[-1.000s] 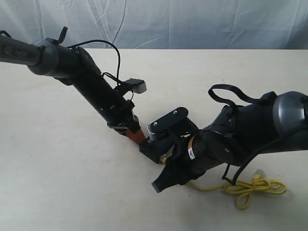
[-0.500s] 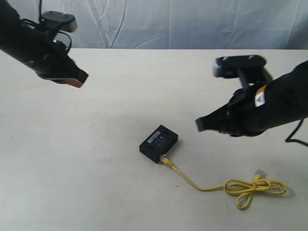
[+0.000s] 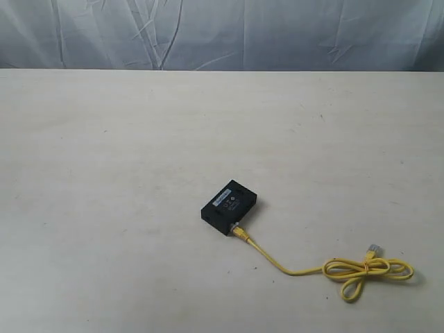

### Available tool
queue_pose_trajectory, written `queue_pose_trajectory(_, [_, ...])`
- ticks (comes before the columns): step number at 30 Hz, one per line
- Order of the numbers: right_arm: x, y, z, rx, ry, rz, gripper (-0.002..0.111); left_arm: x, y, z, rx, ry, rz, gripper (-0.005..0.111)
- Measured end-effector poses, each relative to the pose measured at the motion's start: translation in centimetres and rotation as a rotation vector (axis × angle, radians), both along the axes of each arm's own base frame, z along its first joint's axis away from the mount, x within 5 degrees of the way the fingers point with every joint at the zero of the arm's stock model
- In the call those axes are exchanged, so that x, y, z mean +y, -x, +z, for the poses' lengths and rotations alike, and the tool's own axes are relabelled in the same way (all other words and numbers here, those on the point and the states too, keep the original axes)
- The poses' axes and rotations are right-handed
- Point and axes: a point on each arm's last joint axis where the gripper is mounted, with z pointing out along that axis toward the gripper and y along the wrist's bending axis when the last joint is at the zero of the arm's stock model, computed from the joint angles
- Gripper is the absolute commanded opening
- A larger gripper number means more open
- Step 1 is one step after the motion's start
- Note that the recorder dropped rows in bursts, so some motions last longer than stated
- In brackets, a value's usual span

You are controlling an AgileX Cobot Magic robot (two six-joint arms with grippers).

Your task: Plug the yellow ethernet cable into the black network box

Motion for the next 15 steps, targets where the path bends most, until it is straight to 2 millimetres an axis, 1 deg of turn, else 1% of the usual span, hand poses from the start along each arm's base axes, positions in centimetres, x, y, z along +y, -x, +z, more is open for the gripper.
queue_pose_trajectory(1, [-0.5, 1.1, 0.3, -0.042, -0.018, -0.002, 0.0, 0.1, 0.6, 0.4, -0.034, 0.008, 0.001, 0.0])
queue_pose_trajectory(5, [-1.4, 2.9, 0.6, -0.129, -0.058, -0.003, 0.0, 0.3, 1.3, 0.8, -0.074, 0.017, 0.003, 0.0])
queue_pose_trajectory(9, [-1.7, 3.5, 0.6, -0.153, -0.074, -0.019, 0.0, 0.3, 1.3, 0.8, -0.074, 0.017, 0.003, 0.0])
queue_pose_trajectory(15, [-2.0, 4.0, 0.7, -0.166, -0.106, -0.168, 0.0, 0.3, 1.3, 0.8, -0.074, 0.017, 0.003, 0.0])
